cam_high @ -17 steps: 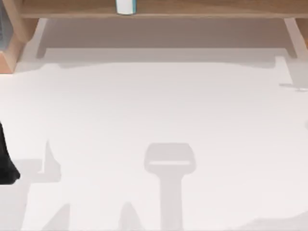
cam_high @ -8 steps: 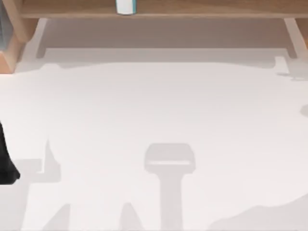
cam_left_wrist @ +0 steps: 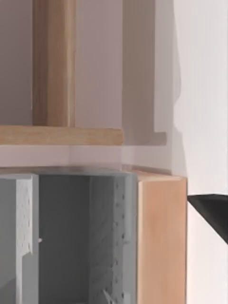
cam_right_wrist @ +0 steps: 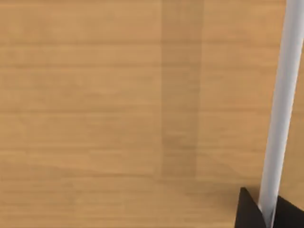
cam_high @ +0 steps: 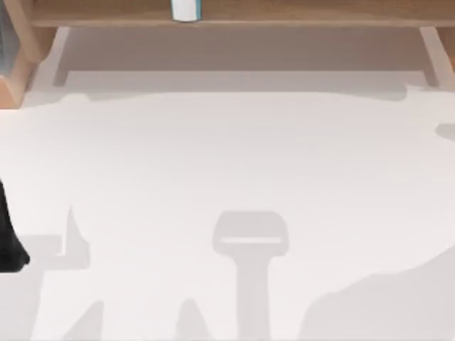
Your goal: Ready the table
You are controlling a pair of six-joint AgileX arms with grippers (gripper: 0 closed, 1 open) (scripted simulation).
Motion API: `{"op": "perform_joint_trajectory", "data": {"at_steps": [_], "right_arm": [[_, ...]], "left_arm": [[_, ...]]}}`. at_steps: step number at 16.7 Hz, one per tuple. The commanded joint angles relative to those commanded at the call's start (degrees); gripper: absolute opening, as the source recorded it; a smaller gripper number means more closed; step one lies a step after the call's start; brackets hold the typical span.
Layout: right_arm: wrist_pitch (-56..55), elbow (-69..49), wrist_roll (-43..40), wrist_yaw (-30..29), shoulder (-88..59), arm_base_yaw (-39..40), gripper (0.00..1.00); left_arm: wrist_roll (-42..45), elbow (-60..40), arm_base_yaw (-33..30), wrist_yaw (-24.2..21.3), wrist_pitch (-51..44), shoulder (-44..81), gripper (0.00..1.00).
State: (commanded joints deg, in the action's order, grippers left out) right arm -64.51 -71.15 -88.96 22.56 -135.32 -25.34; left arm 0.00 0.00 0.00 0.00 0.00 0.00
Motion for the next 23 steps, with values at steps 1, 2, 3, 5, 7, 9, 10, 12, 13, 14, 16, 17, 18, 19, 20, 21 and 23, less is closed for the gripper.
{"op": "perform_joint_trajectory", "data": {"at_steps": [1,2,3,5,7,9,10,12,13,14,16,17,18,19,20,21,23], "right_arm": [[0.6,-0.7,0.1,-0.4,-0.5,0.4,0.00],[0.7,-0.8,0.1,-0.4,-0.6,0.4,0.00],[0.7,-0.8,0.1,-0.4,-0.6,0.4,0.00],[0.7,-0.8,0.1,-0.4,-0.6,0.4,0.00],[0.7,-0.8,0.1,-0.4,-0.6,0.4,0.15],[0.7,-0.8,0.1,-0.4,-0.6,0.4,0.30],[0.7,-0.8,0.1,-0.4,-0.6,0.4,0.38],[0.7,-0.8,0.1,-0.4,-0.6,0.4,0.53],[0.7,-0.8,0.1,-0.4,-0.6,0.4,0.60],[0.7,-0.8,0.1,-0.4,-0.6,0.4,0.68],[0.7,-0.8,0.1,-0.4,-0.6,0.4,0.83],[0.7,-0.8,0.1,-0.4,-0.6,0.4,0.90],[0.7,-0.8,0.1,-0.4,-0.6,0.4,0.98],[0.7,-0.8,0.1,-0.4,-0.6,0.4,1.00],[0.7,-0.8,0.1,-0.4,-0.6,0.4,1.00],[0.7,-0.8,0.1,-0.4,-0.6,0.4,1.00],[0.7,-0.8,0.1,-0.4,-0.6,0.4,1.00]], "left_arm": [[0.0,0.0,0.0,0.0,0.0,0.0,1.00],[0.0,0.0,0.0,0.0,0.0,0.0,1.00],[0.0,0.0,0.0,0.0,0.0,0.0,1.00],[0.0,0.0,0.0,0.0,0.0,0.0,1.00],[0.0,0.0,0.0,0.0,0.0,0.0,1.00],[0.0,0.0,0.0,0.0,0.0,0.0,1.00],[0.0,0.0,0.0,0.0,0.0,0.0,1.00],[0.0,0.0,0.0,0.0,0.0,0.0,1.00],[0.0,0.0,0.0,0.0,0.0,0.0,1.00],[0.0,0.0,0.0,0.0,0.0,0.0,1.00],[0.0,0.0,0.0,0.0,0.0,0.0,1.00],[0.0,0.0,0.0,0.0,0.0,0.0,1.00],[0.0,0.0,0.0,0.0,0.0,0.0,1.00],[0.0,0.0,0.0,0.0,0.0,0.0,1.00],[0.0,0.0,0.0,0.0,0.0,0.0,1.00],[0.0,0.0,0.0,0.0,0.0,0.0,1.00],[0.0,0.0,0.0,0.0,0.0,0.0,1.00]]}}
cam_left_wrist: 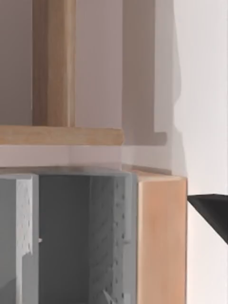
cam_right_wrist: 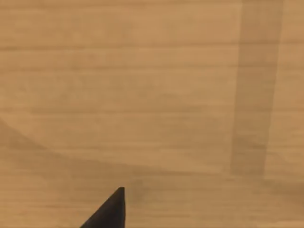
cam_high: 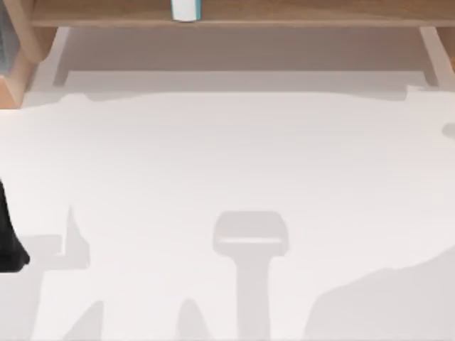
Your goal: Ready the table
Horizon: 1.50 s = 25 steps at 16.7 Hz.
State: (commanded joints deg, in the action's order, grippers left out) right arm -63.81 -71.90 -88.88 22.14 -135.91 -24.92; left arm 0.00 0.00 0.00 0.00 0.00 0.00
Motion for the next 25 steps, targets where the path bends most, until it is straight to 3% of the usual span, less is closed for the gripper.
{"op": "perform_joint_trajectory", "data": {"at_steps": [6,10,15,25], "right_arm": [[1.0,1.8,0.7,-0.3,-0.2,-0.4,1.00],[6.1,5.3,8.0,-3.1,8.1,1.4,1.00],[18.8,16.1,25.8,-8.3,31.7,6.8,1.00],[48.6,48.8,67.6,-17.8,100.0,19.4,1.00]], "left_arm": [[0.0,0.0,0.0,0.0,0.0,0.0,1.00],[0.0,0.0,0.0,0.0,0.0,0.0,1.00],[0.0,0.0,0.0,0.0,0.0,0.0,1.00],[0.0,0.0,0.0,0.0,0.0,0.0,1.00]]}}
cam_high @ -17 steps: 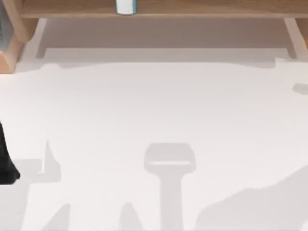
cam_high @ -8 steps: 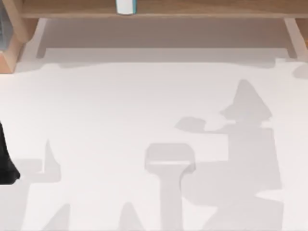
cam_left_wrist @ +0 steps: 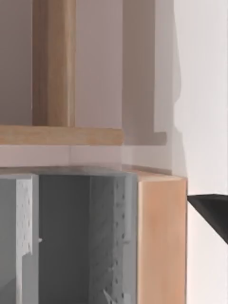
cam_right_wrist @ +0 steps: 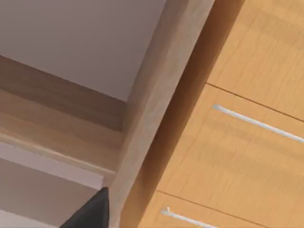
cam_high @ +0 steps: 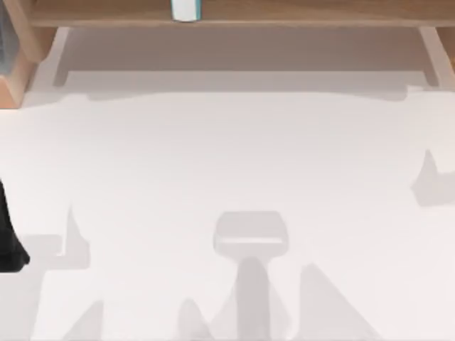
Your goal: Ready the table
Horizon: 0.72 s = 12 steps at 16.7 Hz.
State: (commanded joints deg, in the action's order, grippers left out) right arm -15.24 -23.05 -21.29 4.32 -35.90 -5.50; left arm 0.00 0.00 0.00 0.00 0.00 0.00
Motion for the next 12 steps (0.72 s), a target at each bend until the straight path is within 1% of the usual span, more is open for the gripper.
{"op": "perform_joint_trajectory", "data": {"at_steps": [3,6,9,12], "right_arm": [[7.0,9.7,9.8,-2.1,16.8,2.6,1.00],[12.1,17.5,16.9,-3.5,28.6,4.4,1.00],[14.8,22.2,20.7,-4.2,34.8,5.4,1.00],[15.2,23.1,21.3,-4.3,35.9,5.5,1.00]], "left_arm": [[0.0,0.0,0.0,0.0,0.0,0.0,1.00],[0.0,0.0,0.0,0.0,0.0,0.0,1.00],[0.0,0.0,0.0,0.0,0.0,0.0,1.00],[0.0,0.0,0.0,0.0,0.0,0.0,1.00]]}}
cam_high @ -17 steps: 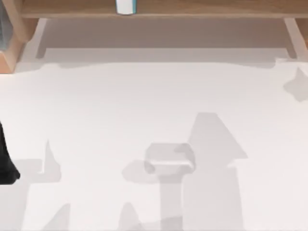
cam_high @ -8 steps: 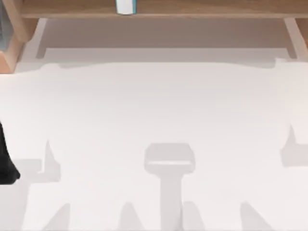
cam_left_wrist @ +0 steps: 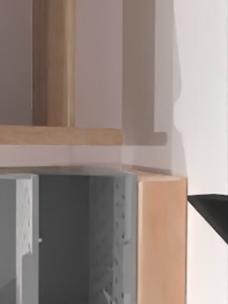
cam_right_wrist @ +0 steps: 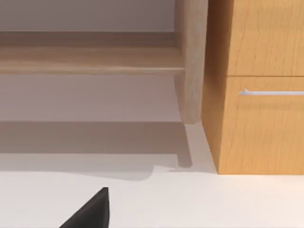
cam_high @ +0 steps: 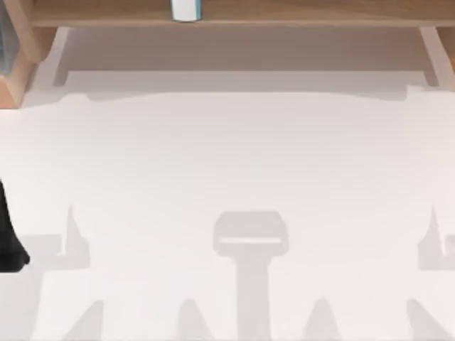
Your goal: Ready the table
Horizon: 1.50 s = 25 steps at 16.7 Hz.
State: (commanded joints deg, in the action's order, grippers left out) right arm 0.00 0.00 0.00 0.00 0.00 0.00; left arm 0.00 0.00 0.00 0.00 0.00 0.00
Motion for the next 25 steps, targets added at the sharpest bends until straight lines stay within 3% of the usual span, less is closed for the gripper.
{"op": "perform_joint_trajectory", "data": {"at_steps": [5,10,25], "right_arm": [[0.0,0.0,0.0,0.0,0.0,0.0,1.00],[0.0,0.0,0.0,0.0,0.0,0.0,1.00],[0.0,0.0,0.0,0.0,0.0,0.0,1.00]], "left_arm": [[0.0,-0.5,-0.2,0.2,0.3,0.6,1.00],[-0.1,-10.6,-4.0,4.0,6.7,12.6,1.00],[1.0,-62.3,-25.7,23.7,38.7,102.0,1.00]]}}
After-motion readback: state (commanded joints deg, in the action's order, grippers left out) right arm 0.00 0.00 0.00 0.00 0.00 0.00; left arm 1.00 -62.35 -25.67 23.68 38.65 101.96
